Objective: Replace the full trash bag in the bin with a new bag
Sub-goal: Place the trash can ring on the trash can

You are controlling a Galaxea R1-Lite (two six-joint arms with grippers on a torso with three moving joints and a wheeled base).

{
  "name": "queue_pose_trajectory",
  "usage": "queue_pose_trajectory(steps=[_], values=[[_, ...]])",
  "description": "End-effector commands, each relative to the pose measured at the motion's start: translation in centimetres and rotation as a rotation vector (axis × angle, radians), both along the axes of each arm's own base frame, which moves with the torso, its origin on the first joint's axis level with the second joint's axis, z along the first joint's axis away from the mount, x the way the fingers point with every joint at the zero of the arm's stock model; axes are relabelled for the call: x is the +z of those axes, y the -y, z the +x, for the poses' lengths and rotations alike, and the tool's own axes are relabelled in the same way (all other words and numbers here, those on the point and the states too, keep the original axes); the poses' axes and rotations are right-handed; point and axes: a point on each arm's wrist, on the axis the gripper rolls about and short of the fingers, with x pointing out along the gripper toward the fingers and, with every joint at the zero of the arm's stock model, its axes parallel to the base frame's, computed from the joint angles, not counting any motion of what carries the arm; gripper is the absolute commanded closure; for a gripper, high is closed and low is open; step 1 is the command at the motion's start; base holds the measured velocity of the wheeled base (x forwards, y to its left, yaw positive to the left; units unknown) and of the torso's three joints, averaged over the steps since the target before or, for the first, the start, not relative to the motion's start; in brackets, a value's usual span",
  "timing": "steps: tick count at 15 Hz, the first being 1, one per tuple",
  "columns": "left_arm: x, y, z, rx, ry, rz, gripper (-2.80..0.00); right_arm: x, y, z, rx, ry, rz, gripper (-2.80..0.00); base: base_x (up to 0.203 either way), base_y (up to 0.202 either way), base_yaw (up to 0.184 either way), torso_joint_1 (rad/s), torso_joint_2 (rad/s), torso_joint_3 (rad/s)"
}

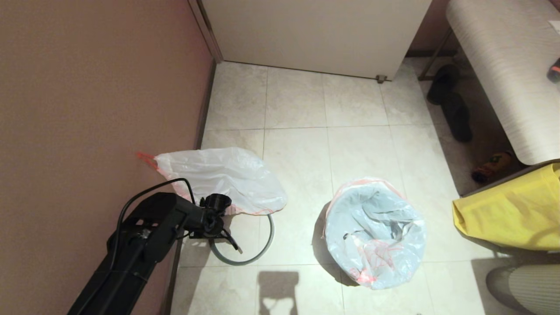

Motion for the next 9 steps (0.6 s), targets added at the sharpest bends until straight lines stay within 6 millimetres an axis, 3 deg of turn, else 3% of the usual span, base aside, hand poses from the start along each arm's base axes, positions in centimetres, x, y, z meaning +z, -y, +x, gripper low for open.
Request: queue_pose_trajectory(steps=[1, 5, 9], values=[[-1.7, 0.0, 0.0, -0.063, -0.047, -0.009, -2.8, 0.0, 0.0, 0.0, 0.0, -0.002, 0.0, 0.0, 0.0, 0.0, 0.0, 0.0, 0.0, 0.0], [-2.4, -0.2, -0.3, -0.131, -0.097, -0.083, -2.8, 0.0, 0.0, 0.0, 0.0, -0.002, 0.0, 0.0, 0.0, 0.0, 0.0, 0.0, 0.0, 0.0], [-3.1, 1.4, -0.8, -0.12, -0.104, -0.139, -2.8, 0.0, 0.0, 0.0, 0.0, -0.002, 0.0, 0.0, 0.0, 0.0, 0.0, 0.0, 0.0, 0.0]])
